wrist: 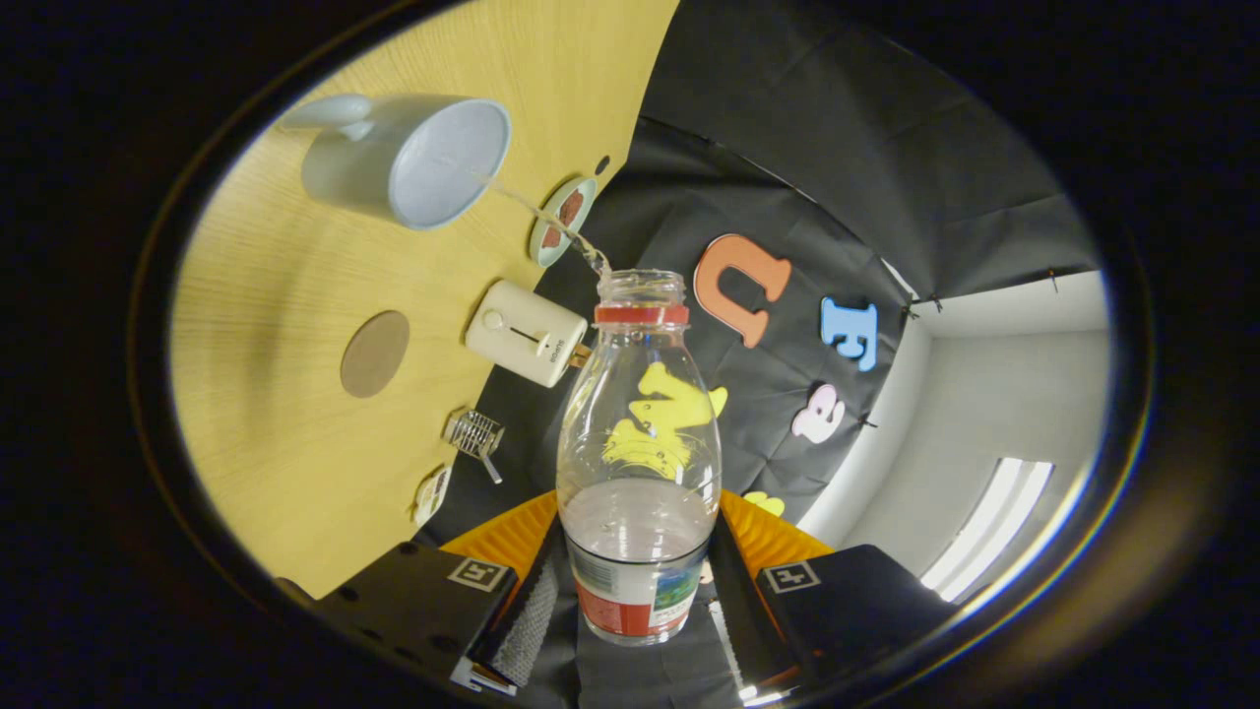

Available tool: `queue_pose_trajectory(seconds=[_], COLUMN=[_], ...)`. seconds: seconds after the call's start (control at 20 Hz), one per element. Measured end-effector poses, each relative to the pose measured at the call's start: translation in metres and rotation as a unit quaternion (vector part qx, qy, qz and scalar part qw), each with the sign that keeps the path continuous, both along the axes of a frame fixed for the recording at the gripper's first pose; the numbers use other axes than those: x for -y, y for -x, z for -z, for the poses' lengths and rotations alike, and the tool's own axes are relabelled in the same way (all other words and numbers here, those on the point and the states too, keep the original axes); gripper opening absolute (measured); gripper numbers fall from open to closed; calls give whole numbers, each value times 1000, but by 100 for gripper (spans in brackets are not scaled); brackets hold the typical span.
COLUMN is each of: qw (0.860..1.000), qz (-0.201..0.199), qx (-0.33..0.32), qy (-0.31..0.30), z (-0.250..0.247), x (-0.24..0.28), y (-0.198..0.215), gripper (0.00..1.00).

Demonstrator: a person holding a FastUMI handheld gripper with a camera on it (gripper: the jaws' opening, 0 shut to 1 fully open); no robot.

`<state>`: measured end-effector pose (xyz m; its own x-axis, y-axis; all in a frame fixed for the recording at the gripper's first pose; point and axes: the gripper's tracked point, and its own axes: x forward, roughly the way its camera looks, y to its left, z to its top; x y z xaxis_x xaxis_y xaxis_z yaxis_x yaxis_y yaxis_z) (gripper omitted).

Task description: Take the bottle from table, then pour the juice into the cup, finally place the bottle on the coaster

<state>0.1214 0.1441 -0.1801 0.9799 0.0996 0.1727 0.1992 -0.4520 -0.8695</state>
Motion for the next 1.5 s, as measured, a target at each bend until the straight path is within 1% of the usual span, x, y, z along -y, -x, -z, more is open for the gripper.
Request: queue_pose_trajectory(seconds=[0.85, 1.1, 1.5], qw=[998, 997, 996], qz=[-3, -11, -24], qx=[44, 55, 59], qy=[40, 48, 70], z=[-47, -62, -57], x=[-10, -18, -37], y=[10, 14, 15], gripper=[79, 79, 79])
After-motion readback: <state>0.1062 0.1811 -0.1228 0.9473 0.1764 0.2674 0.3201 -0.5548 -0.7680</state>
